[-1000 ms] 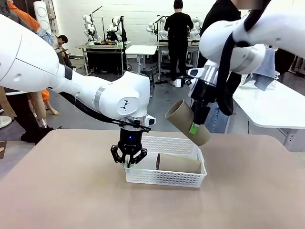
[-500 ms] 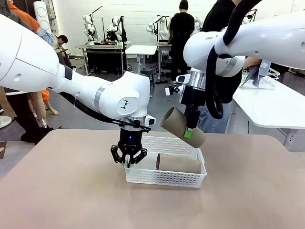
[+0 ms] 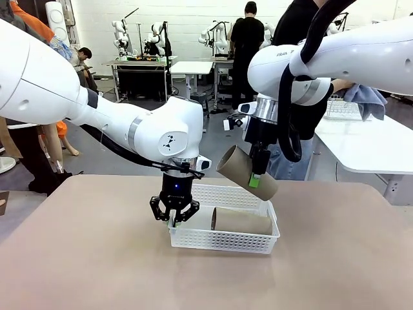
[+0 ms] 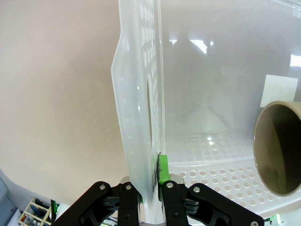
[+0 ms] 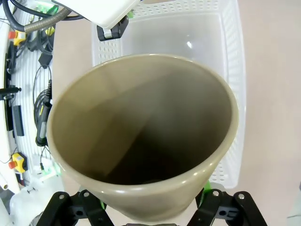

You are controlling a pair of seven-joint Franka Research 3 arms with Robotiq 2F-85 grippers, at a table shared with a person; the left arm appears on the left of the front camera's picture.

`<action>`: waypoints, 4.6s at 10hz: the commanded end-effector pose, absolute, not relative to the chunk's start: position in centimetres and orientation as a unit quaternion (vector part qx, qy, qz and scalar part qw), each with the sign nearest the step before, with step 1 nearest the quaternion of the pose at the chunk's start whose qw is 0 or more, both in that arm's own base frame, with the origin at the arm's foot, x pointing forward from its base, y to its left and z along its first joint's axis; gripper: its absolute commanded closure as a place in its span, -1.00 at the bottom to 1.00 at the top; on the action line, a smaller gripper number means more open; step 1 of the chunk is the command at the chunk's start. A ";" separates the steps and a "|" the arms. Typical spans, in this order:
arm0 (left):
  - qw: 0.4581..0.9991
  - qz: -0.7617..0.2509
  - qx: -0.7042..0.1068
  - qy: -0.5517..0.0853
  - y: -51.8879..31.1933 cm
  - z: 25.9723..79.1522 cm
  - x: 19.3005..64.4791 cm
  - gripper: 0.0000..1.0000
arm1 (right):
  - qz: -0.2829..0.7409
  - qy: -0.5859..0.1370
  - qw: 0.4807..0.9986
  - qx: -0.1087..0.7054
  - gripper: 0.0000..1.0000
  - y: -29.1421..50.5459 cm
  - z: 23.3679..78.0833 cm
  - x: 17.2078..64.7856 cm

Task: Clean and organize the cups into the basket.
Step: Pick up the Reusable plastic cup from the right side of the table and stack it inside the Organizing basket in the center of the table.

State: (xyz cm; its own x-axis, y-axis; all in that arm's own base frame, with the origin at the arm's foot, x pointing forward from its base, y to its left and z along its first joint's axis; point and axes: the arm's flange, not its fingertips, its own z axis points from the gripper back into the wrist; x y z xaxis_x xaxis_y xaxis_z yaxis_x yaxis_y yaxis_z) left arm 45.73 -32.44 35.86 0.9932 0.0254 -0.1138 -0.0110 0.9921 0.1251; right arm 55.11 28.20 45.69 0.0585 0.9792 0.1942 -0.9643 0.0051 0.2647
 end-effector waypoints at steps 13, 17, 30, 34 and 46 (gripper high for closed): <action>0.997 0.006 0.061 0.056 -32.3 35.9 45.7 1.00 | 0.717 0.007 0.681 0.151 -0.67 30.7 36.9 58.9; 0.997 0.006 0.061 0.056 -32.3 35.9 45.7 1.00 | 0.717 0.007 0.681 0.149 -0.67 30.5 35.8 59.2; 0.997 0.006 0.061 0.056 -32.3 35.9 45.7 1.00 | 0.685 -0.201 0.576 0.398 -1.00 5.7 43.8 49.8; 0.997 0.006 0.061 0.056 -32.3 35.9 45.7 1.00 | 0.592 -0.315 0.541 0.507 -1.00 -9.0 33.5 46.8; 0.997 0.006 0.061 0.056 -32.3 35.9 45.7 1.00 | 0.479 -0.405 0.578 0.522 -1.00 -15.0 28.4 45.2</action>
